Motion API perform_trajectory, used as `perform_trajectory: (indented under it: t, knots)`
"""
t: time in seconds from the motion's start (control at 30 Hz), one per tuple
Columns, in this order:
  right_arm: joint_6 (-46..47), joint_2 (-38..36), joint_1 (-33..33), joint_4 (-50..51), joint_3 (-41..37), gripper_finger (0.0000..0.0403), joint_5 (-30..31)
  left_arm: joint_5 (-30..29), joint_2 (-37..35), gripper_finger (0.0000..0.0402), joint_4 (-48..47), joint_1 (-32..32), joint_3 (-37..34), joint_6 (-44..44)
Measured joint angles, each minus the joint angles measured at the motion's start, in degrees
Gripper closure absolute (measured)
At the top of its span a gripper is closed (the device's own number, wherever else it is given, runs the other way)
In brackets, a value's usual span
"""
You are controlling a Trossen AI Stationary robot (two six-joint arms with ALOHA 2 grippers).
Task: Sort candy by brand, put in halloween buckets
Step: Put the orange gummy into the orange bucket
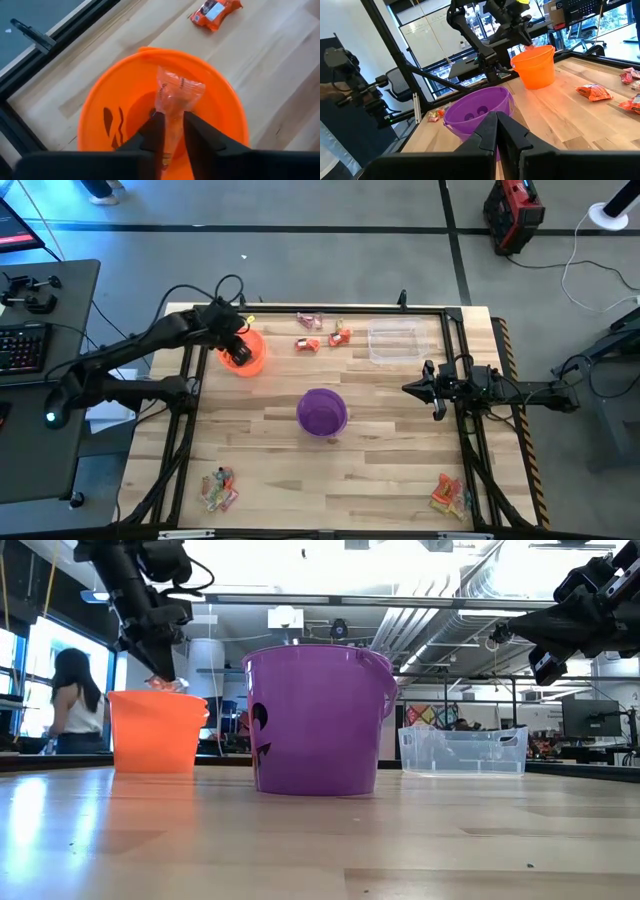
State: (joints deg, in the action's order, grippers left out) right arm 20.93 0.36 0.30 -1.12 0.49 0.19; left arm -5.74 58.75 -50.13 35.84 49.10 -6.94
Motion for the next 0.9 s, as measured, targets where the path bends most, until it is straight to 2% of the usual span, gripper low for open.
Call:
perform_trajectory:
  t: [0.23,0.43,0.53,0.7,0.73,0.83,0.9]
  knots:
    - [0.0,0.0,0.0,0.0,0.0,0.0402,0.0,2.1,0.3,0.025,0.0,0.2,0.0,0.6]
    - [0.0,0.0,0.0,0.0,0.0,0.0402,0.0,4.6,0.3,0.0208,-0.9,-0.2,0.0,-9.3]
    - [0.0,0.0,0.0,0.0,0.0,0.0402,0.0,8.6,0.2,0.02,-1.1,-0.3,0.0,-17.6]
    - [0.0,0.0,0.0,0.0,0.0,0.0402,0.0,8.7,0.1,0.0198,-2.9,-0.5,0.0,-28.1]
    - [0.0,0.0,0.0,0.0,0.0,0.0402,0.0,8.7,-0.3,0.0199,-2.5,-0.9,0.0,-28.5]
    - [0.0,0.0,0.0,0.0,0.0,0.0402,0.0,3.9,-0.5,0.0202,-2.7,-1.7,0.1,-29.7]
    - [0.0,0.0,0.0,0.0,0.0,0.0402,0.0,3.6,-0.4,0.0205,-2.6,-1.6,0.1,-29.8]
